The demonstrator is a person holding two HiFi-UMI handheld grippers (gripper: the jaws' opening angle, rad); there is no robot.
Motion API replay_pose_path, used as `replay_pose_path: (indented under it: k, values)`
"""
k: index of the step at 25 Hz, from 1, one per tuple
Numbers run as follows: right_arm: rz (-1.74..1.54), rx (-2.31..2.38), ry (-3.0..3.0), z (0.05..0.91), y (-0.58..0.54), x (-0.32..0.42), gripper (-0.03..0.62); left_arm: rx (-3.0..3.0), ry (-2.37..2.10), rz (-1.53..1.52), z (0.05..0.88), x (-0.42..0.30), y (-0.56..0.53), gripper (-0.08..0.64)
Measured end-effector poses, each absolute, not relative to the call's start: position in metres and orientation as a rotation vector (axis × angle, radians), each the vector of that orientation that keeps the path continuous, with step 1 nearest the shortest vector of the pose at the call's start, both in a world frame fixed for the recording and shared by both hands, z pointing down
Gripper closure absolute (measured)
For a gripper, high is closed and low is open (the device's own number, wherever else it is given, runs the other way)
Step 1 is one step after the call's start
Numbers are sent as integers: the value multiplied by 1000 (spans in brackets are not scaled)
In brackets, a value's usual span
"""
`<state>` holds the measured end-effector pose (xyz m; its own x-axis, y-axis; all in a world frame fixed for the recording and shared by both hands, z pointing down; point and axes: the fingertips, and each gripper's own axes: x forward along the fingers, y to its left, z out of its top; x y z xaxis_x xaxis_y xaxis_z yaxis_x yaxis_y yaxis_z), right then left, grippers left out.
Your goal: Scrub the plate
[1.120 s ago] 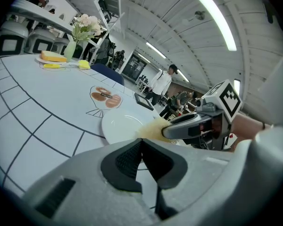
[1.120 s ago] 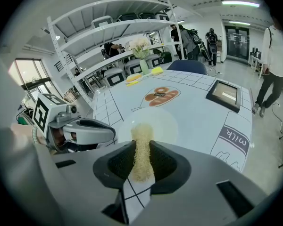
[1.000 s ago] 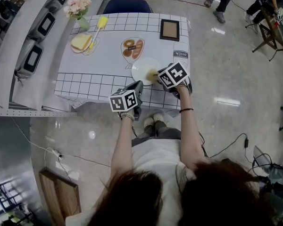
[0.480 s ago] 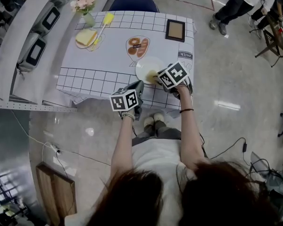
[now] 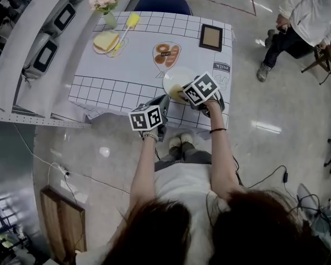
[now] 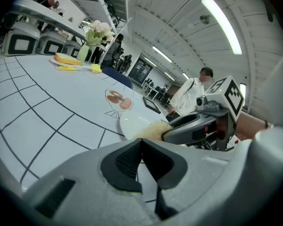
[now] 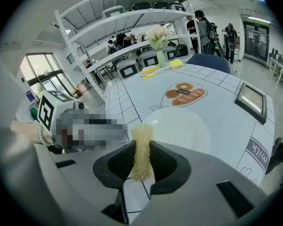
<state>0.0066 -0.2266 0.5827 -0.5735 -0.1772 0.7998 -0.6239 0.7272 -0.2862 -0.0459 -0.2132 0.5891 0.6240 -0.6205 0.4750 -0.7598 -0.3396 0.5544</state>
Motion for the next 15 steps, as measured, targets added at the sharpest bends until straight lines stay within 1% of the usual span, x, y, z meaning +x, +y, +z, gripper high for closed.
replay_pose_path:
  k: [15]
  values:
    - [666,552,-2160,581,-240,-20,512,2051,-1120,210,590,-64,-221,549]
